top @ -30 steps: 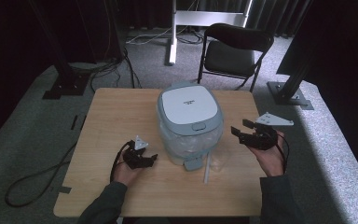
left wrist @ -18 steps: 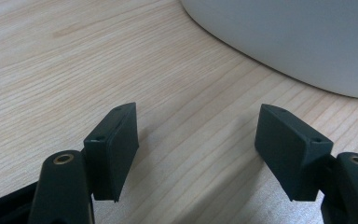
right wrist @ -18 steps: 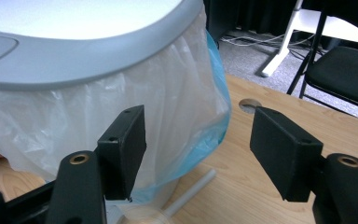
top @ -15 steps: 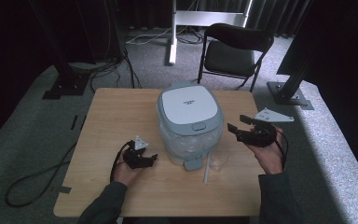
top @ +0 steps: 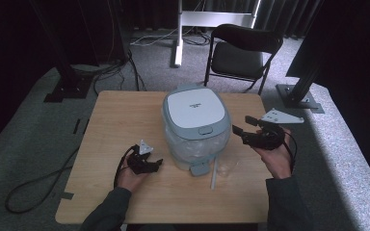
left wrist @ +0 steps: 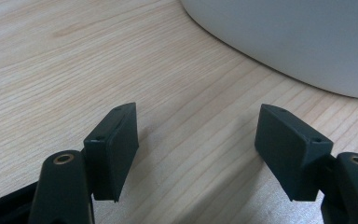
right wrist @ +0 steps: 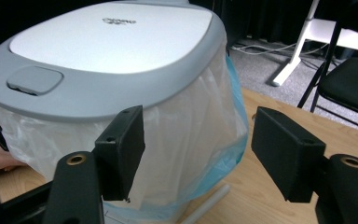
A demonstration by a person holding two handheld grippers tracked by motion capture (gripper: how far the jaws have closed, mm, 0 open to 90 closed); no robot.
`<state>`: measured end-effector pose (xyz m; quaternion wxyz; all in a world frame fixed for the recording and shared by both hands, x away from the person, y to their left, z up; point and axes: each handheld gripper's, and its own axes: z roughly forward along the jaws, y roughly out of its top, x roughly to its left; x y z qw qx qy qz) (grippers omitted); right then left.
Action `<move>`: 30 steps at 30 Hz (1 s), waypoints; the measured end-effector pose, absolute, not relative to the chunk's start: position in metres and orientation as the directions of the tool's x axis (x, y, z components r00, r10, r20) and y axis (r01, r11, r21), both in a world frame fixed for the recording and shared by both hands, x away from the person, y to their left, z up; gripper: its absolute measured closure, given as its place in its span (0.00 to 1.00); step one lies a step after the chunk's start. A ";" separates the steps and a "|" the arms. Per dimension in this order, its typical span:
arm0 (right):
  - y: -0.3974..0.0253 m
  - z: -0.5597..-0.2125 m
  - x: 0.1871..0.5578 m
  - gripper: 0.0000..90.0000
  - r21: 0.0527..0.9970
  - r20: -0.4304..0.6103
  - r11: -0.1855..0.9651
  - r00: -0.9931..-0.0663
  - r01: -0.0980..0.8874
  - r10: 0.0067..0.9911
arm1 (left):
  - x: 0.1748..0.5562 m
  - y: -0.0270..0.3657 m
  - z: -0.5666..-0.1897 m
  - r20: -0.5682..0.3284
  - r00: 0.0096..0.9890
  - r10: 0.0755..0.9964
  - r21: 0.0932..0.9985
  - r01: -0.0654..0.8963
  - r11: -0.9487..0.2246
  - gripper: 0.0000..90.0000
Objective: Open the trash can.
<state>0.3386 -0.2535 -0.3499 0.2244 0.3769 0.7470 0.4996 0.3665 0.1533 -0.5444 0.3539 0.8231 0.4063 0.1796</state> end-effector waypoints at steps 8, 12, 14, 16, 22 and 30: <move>-0.248 -0.340 0.330 0.46 0.931 0.015 0.222 -0.637 0.291 0.771 | 0.367 0.153 -0.544 0.008 0.605 0.796 0.729 0.542 -0.419 0.34; -0.244 -0.335 0.328 0.56 0.937 0.014 0.223 -0.664 0.270 0.747 | 0.367 0.153 -0.544 0.008 0.605 0.796 0.728 0.542 -0.420 0.34; -0.242 -0.334 0.327 0.61 0.938 0.010 0.230 -0.685 0.258 0.728 | 0.367 0.153 -0.544 0.008 0.605 0.796 0.728 0.542 -0.419 0.34; -0.239 -0.334 0.328 0.67 0.937 0.008 0.239 -0.700 0.255 0.714 | 0.367 0.153 -0.544 0.008 0.605 0.796 0.729 0.542 -0.419 0.34; -0.232 -0.334 0.328 0.85 0.939 0.002 0.253 -0.739 0.234 0.673 | 0.367 0.153 -0.544 0.008 0.605 0.796 0.728 0.542 -0.420 0.34; -0.223 -0.333 0.327 1.00 0.939 0.000 0.268 -0.779 0.216 0.627 | 0.367 0.153 -0.544 0.008 0.605 0.797 0.729 0.542 -0.419 0.34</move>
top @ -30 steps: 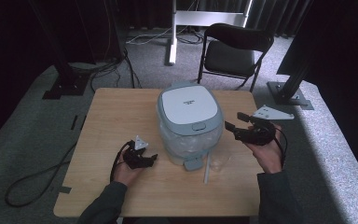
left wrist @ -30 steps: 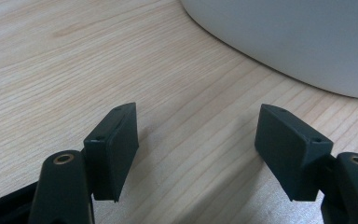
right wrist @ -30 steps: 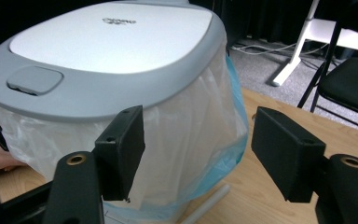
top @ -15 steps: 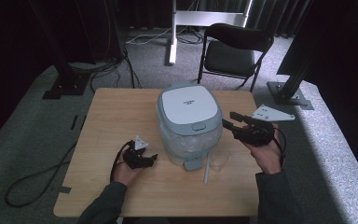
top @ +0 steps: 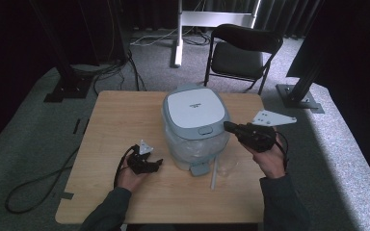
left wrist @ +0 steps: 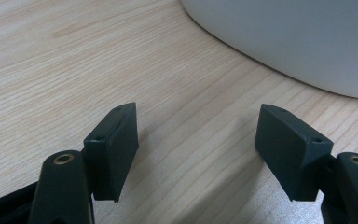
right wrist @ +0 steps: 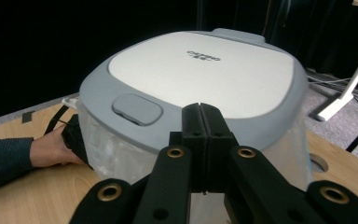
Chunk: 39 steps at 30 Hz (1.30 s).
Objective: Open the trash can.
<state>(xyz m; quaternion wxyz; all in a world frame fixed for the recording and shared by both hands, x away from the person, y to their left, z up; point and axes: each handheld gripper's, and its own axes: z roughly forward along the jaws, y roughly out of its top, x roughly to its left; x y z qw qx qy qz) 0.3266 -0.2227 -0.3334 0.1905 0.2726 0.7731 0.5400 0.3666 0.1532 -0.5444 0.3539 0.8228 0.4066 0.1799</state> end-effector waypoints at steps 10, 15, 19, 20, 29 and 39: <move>-0.206 -0.335 0.329 1.00 0.939 -0.003 0.280 -0.807 0.201 0.590 | 0.367 0.153 -0.544 0.009 0.605 0.796 0.728 0.542 -0.420 0.34; -0.199 -0.335 0.330 0.99 0.938 0.001 0.281 -0.814 0.202 0.581 | 0.367 0.153 -0.544 0.009 0.605 0.796 0.728 0.542 -0.420 0.34; -0.195 -0.336 0.331 0.99 0.936 0.001 0.287 -0.819 0.202 0.574 | 0.367 0.153 -0.544 0.009 0.605 0.796 0.728 0.542 -0.420 0.34; -0.194 -0.336 0.331 0.99 0.936 -0.001 0.289 -0.820 0.200 0.572 | 0.367 0.153 -0.544 0.009 0.605 0.796 0.728 0.542 -0.420 0.34; -0.191 -0.336 0.333 0.99 0.935 0.013 0.286 -0.826 0.209 0.563 | 0.367 0.153 -0.544 0.009 0.605 0.796 0.728 0.542 -0.419 0.34; -0.191 -0.335 0.333 1.00 0.932 0.009 0.298 -0.836 0.206 0.549 | 0.366 0.153 -0.544 0.009 0.604 0.797 0.728 0.543 -0.419 0.34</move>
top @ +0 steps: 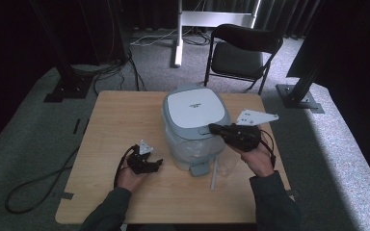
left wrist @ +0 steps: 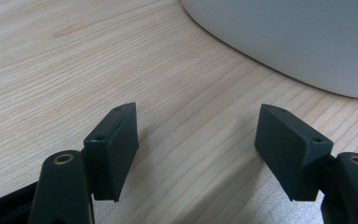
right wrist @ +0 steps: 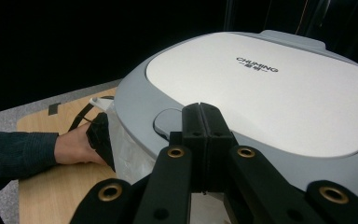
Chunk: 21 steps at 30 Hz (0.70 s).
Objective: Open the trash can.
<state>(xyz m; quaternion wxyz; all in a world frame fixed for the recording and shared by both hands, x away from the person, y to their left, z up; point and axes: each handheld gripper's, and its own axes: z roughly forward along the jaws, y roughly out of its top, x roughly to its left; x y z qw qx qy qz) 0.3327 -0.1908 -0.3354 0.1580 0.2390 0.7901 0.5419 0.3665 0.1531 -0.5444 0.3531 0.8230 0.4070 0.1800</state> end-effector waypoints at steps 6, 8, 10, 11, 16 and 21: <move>-0.192 -0.336 0.334 1.00 0.931 0.023 0.293 -0.839 0.216 0.544 | 0.366 0.153 -0.544 0.009 0.603 0.798 0.728 0.543 -0.419 0.34; -0.192 -0.337 0.335 1.00 0.932 0.025 0.290 -0.837 0.217 0.546 | 0.366 0.153 -0.544 0.007 0.602 0.799 0.729 0.543 -0.416 0.34; -0.193 -0.338 0.335 1.00 0.933 0.036 0.281 -0.837 0.223 0.545 | 0.366 0.153 -0.544 0.007 0.601 0.799 0.729 0.543 -0.416 0.34; -0.193 -0.338 0.335 1.00 0.933 0.036 0.281 -0.837 0.224 0.546 | 0.366 0.153 -0.544 0.008 0.601 0.799 0.729 0.543 -0.416 0.34; -0.193 -0.337 0.335 1.00 0.928 0.040 0.290 -0.837 0.233 0.545 | 0.366 0.153 -0.544 0.007 0.601 0.799 0.729 0.543 -0.416 0.34; -0.193 -0.336 0.335 1.00 0.927 0.043 0.292 -0.839 0.236 0.542 | 0.366 0.153 -0.544 0.008 0.601 0.799 0.729 0.544 -0.416 0.34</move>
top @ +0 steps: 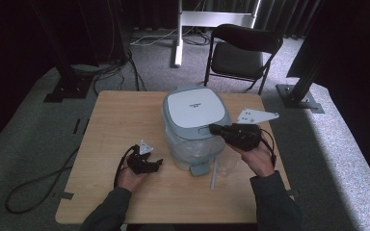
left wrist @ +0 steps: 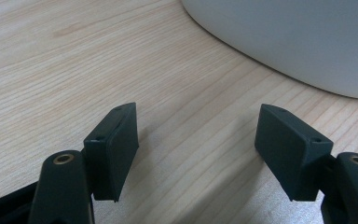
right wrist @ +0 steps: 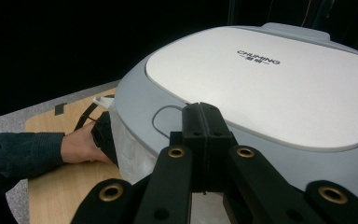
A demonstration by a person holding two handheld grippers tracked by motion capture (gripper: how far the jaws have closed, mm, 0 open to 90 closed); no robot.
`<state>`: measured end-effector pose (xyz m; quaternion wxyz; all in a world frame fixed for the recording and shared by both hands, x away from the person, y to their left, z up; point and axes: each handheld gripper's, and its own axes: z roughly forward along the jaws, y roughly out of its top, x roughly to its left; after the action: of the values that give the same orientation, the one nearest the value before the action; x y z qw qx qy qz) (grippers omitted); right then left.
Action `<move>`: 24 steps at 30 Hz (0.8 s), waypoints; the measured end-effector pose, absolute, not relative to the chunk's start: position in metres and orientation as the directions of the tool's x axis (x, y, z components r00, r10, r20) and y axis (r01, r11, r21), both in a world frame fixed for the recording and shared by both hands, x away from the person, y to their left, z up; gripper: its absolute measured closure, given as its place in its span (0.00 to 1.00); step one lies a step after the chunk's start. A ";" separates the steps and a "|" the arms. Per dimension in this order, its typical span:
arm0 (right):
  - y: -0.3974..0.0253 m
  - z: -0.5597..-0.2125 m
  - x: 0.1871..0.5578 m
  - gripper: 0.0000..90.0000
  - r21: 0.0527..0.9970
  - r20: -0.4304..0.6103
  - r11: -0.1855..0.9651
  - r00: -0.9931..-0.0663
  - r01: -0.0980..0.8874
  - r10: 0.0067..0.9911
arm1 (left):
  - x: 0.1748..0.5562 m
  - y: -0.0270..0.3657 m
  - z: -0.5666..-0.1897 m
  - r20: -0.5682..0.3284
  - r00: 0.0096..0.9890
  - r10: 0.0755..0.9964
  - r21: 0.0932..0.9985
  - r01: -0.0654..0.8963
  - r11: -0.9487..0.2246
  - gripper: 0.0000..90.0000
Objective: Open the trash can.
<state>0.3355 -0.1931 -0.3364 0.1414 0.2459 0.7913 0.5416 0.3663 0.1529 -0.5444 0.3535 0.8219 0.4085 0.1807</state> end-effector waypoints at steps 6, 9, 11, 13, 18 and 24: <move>-0.192 -0.336 0.335 1.00 0.924 0.037 0.302 -0.840 0.235 0.541 | 0.366 0.153 -0.544 0.008 0.600 0.800 0.729 0.544 -0.415 0.34; -0.192 -0.336 0.334 1.00 0.925 0.032 0.302 -0.839 0.231 0.542 | 0.366 0.153 -0.544 0.008 0.600 0.800 0.729 0.544 -0.415 0.34; -0.193 -0.336 0.334 0.89 0.932 0.045 0.283 -0.844 0.229 0.534 | 0.366 0.153 -0.544 0.007 0.600 0.800 0.729 0.544 -0.415 0.34; -0.194 -0.336 0.334 0.84 0.932 0.037 0.282 -0.832 0.228 0.553 | 0.366 0.153 -0.544 0.007 0.600 0.800 0.729 0.544 -0.415 0.34; -0.194 -0.335 0.332 0.78 0.932 0.027 0.284 -0.826 0.224 0.563 | 0.366 0.153 -0.544 0.009 0.602 0.799 0.728 0.544 -0.418 0.34; -0.201 -0.334 0.328 0.73 0.937 0.025 0.270 -0.814 0.221 0.580 | 0.366 0.153 -0.544 0.009 0.602 0.799 0.728 0.544 -0.418 0.34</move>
<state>0.3280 -0.2012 -0.3339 0.1639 0.2568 0.7798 0.5469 0.3663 0.1529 -0.5444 0.3530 0.8224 0.4081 0.1806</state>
